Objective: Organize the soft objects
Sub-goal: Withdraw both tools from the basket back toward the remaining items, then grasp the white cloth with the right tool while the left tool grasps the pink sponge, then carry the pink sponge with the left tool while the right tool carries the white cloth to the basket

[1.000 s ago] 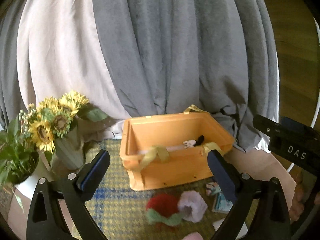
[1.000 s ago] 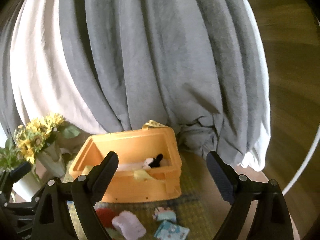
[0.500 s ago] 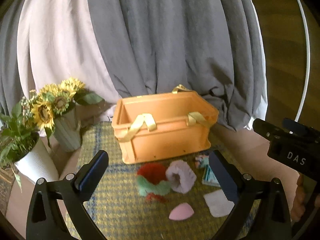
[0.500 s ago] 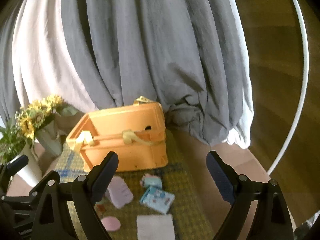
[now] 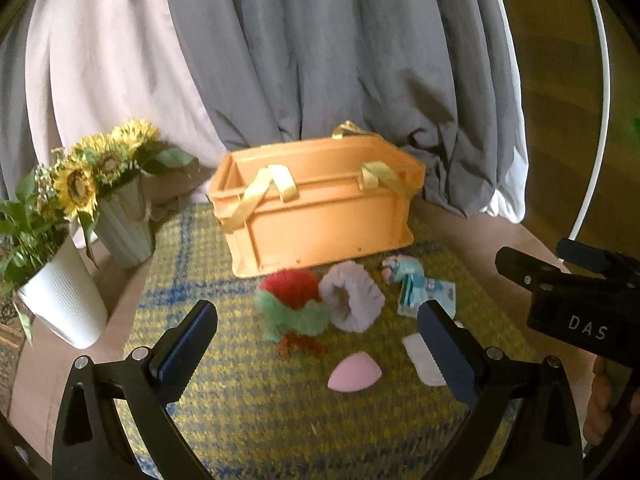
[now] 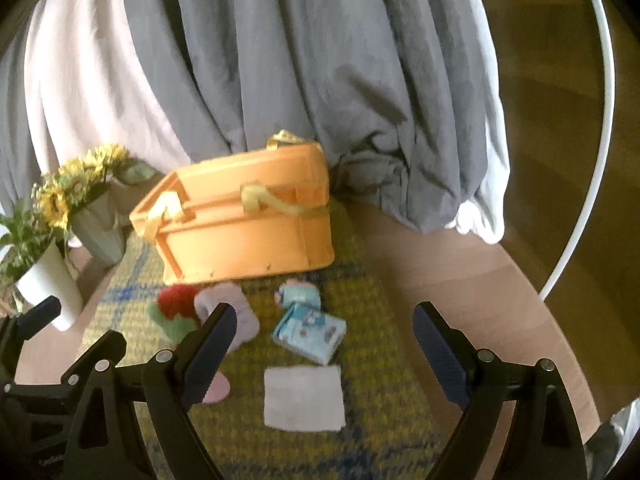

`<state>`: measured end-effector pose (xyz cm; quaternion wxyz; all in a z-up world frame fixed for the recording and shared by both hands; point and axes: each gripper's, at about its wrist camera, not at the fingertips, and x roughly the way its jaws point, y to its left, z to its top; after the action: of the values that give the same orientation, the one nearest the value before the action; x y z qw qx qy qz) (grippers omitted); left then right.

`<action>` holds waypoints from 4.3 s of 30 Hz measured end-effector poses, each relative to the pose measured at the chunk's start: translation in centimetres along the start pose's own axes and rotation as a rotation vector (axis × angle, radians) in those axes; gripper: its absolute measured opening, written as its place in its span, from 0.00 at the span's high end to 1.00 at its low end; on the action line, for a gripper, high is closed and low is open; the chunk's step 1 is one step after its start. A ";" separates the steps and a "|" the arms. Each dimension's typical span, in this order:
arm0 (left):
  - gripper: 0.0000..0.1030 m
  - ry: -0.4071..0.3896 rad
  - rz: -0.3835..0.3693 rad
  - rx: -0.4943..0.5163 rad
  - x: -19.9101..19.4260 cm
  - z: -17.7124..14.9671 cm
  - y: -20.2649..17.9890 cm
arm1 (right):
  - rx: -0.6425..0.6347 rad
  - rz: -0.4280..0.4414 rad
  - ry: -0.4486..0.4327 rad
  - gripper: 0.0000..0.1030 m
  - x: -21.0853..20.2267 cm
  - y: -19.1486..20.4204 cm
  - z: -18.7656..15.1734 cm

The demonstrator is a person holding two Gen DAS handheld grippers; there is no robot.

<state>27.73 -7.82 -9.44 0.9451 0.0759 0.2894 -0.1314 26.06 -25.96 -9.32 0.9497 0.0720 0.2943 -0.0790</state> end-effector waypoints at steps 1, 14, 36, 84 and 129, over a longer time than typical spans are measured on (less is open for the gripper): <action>0.01 0.005 -0.001 0.000 0.2 -0.2 0.0 | 0.002 0.001 0.016 0.12 0.2 0.0 -0.2; 0.02 0.104 -0.019 0.040 3.6 -4.2 -0.5 | -0.054 0.000 0.159 0.13 3.5 0.4 -3.8; 0.20 0.169 -0.101 0.031 8.5 -6.4 -0.6 | -0.131 0.038 0.229 0.30 8.6 1.3 -8.1; 0.53 0.128 -0.099 -0.092 4.9 -3.6 -0.7 | -0.056 0.168 0.122 0.89 4.0 1.1 -5.0; 0.53 -0.286 -0.004 -0.076 -1.0 9.1 4.3 | -0.038 0.229 -0.287 0.89 -1.1 5.0 7.3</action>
<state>33.00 -5.49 -1.11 0.9786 0.0198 0.1568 -0.1316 30.16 -22.28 -2.29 0.9859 0.0750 0.1472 0.0256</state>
